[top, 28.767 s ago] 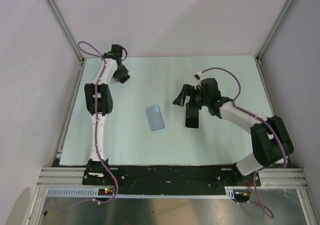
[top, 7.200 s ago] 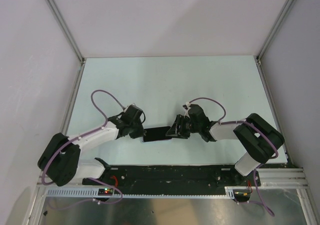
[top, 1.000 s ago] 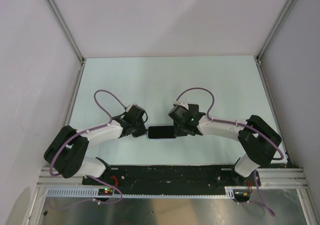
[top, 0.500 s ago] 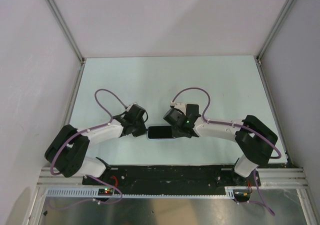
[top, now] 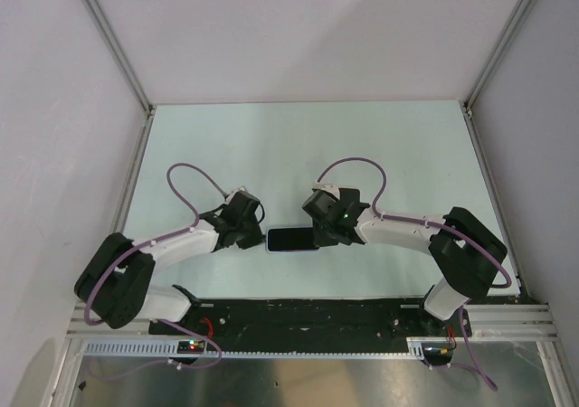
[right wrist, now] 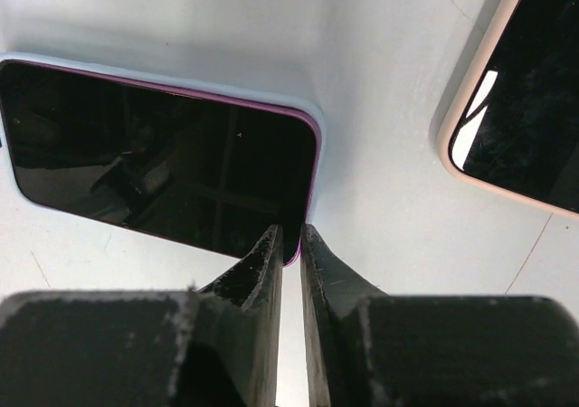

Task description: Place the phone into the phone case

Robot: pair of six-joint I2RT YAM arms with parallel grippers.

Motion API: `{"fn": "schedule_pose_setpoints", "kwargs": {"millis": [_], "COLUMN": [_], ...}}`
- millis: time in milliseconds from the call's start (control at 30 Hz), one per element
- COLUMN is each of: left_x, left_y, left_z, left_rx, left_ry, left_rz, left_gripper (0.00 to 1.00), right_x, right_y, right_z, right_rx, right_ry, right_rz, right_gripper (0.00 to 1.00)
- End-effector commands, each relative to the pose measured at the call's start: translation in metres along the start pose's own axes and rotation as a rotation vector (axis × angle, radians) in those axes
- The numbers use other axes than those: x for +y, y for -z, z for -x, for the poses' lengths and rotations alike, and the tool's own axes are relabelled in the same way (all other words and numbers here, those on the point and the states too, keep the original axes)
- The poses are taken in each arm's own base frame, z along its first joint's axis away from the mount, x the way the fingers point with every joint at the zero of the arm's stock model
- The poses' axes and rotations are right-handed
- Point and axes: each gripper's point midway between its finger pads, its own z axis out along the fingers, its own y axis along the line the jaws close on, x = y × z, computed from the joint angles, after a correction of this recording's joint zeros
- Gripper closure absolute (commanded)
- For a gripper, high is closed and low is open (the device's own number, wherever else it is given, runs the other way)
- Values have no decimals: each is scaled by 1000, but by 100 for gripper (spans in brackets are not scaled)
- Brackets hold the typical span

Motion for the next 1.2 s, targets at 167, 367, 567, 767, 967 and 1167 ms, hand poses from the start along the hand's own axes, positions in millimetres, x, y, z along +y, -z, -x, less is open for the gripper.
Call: {"fn": "schedule_pose_setpoints", "kwargs": {"millis": [167, 367, 567, 767, 967, 1167], "left_x": [-17, -22, -18, -15, -13, -12], "left_y": [27, 25, 19, 14, 9, 6], "left_z": [11, 9, 8, 5, 3, 1], "left_rx": [-55, -32, -29, -11, -1, 6], "left_ry": [-7, -26, -41, -50, -57, -61], "left_rz": [-99, -101, -74, -53, -36, -26], "left_gripper": [82, 82, 83, 84, 85, 86], "right_x": [27, 23, 19, 18, 23, 21], "right_y": [9, 25, 25, 19, 9, -2], "right_z": [14, 24, 17, 5, -1, -7], "right_rx": [-8, -33, -14, 18, 44, 59], "right_ry": [-44, -56, -79, -97, -114, -118], "right_rz": [180, 201, 220, 239, 265, 242], "right_gripper": [77, 69, 67, 67, 67, 78]}}
